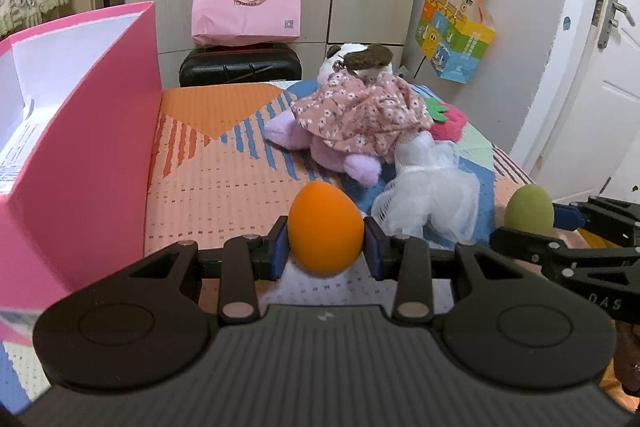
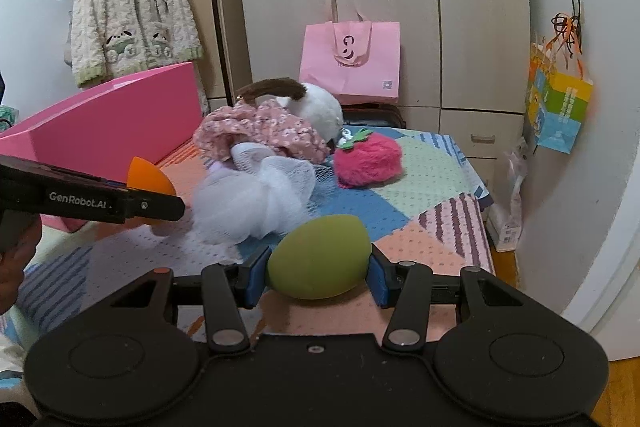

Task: Organize soft objects
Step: 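Lift both sponges and carry them over the pink box with both grippers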

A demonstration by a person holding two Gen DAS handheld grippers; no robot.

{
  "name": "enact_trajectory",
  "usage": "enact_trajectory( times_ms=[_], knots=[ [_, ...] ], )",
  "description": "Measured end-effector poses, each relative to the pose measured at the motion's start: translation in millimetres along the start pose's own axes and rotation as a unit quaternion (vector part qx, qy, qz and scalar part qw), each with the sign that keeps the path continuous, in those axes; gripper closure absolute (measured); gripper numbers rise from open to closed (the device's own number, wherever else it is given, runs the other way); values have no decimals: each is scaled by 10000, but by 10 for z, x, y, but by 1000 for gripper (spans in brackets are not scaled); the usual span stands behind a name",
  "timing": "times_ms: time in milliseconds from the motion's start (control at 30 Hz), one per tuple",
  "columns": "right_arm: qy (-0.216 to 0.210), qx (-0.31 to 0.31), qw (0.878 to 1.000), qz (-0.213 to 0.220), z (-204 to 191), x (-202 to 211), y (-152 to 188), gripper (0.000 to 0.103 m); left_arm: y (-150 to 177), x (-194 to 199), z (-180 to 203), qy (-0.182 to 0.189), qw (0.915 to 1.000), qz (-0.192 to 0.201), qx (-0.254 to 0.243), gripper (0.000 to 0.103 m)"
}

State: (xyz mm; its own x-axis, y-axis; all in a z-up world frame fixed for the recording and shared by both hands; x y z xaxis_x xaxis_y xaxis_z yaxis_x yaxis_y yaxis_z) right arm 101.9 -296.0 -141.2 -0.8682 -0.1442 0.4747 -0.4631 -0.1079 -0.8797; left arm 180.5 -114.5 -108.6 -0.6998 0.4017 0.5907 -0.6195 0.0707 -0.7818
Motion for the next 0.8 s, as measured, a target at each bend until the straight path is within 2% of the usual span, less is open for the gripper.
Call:
enact_trajectory(
  times_ms=[367, 500, 800],
  knots=[
    [14, 68, 10000, -37, -223, 177, -37, 48, 102, 354, -53, -34, 9998, -209, 46, 66],
    [5, 143, 9997, -176, -394, 225, -45, 48, 136, 512, -152, -23, 9991, -390, 171, 66],
    [-585, 90, 9975, -372, -726, 372, -60, 48, 271, 927, -325, -205, 9991, -360, 129, 65]
  ],
)
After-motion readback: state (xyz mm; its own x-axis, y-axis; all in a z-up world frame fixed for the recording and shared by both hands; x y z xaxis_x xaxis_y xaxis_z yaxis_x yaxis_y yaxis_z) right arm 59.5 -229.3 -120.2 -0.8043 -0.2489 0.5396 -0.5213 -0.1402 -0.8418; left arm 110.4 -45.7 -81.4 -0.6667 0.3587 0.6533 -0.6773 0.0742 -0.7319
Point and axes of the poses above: each gripper's, at about its wrist camera, not at the fingertips, and x roughly against the way its jaws point, z to its right, y to its underside, the point moved 2 cm from there along -x, roughly the way its jaws point, and after that the axes turned 7 degrees about x, right-handed, at the moved point
